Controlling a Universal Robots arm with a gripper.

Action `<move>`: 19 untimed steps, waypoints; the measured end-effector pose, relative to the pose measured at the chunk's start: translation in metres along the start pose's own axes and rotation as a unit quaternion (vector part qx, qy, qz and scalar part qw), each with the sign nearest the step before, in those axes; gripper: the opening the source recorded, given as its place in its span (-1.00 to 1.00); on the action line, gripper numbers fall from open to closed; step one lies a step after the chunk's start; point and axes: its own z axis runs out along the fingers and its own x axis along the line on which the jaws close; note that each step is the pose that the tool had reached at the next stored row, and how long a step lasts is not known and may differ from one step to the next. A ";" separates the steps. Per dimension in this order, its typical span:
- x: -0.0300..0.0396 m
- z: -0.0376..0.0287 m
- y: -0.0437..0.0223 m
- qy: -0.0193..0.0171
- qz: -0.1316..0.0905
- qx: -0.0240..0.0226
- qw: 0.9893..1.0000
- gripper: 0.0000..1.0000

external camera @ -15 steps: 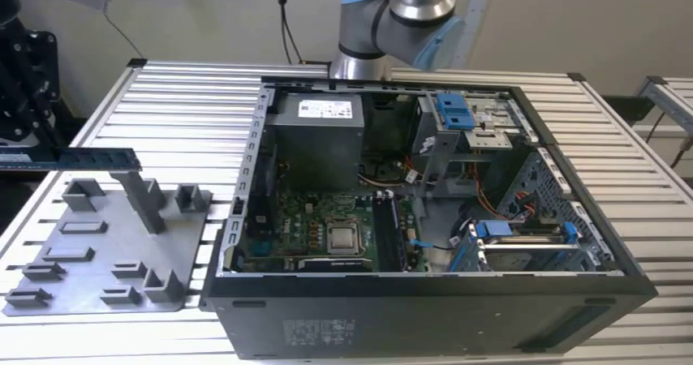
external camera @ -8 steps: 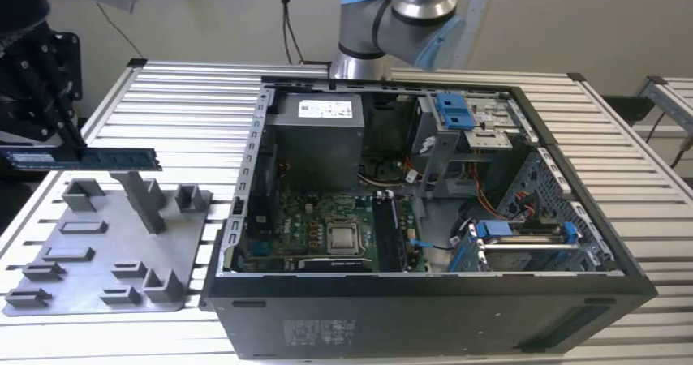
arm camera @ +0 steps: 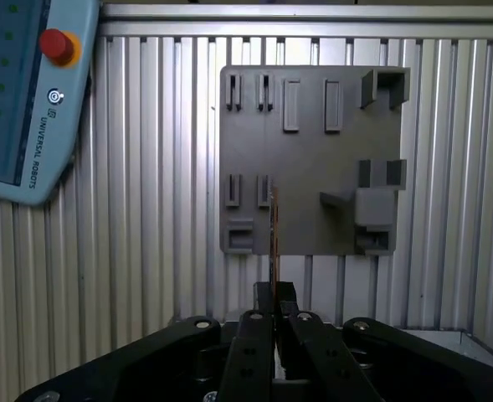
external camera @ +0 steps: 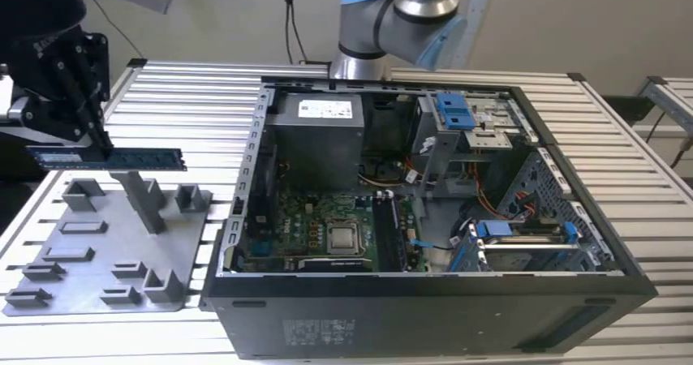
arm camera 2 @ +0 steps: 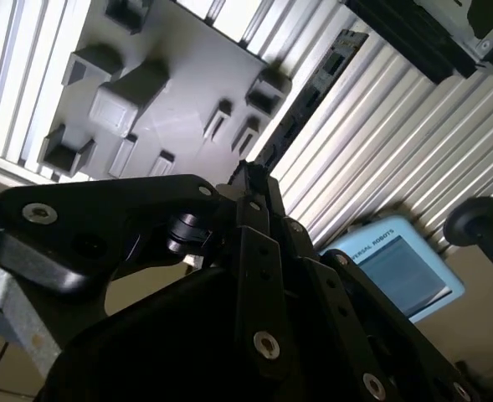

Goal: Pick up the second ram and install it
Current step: 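Pick up the second ram and move it above second insertion slot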

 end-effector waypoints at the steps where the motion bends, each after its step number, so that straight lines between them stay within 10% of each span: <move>1: 0.0000 -0.0001 -0.0031 0.000 0.000 0.000 1.000 -0.73; 19: 0.0000 -0.0015 -0.0562 0.000 -0.001 -0.002 1.000 -0.73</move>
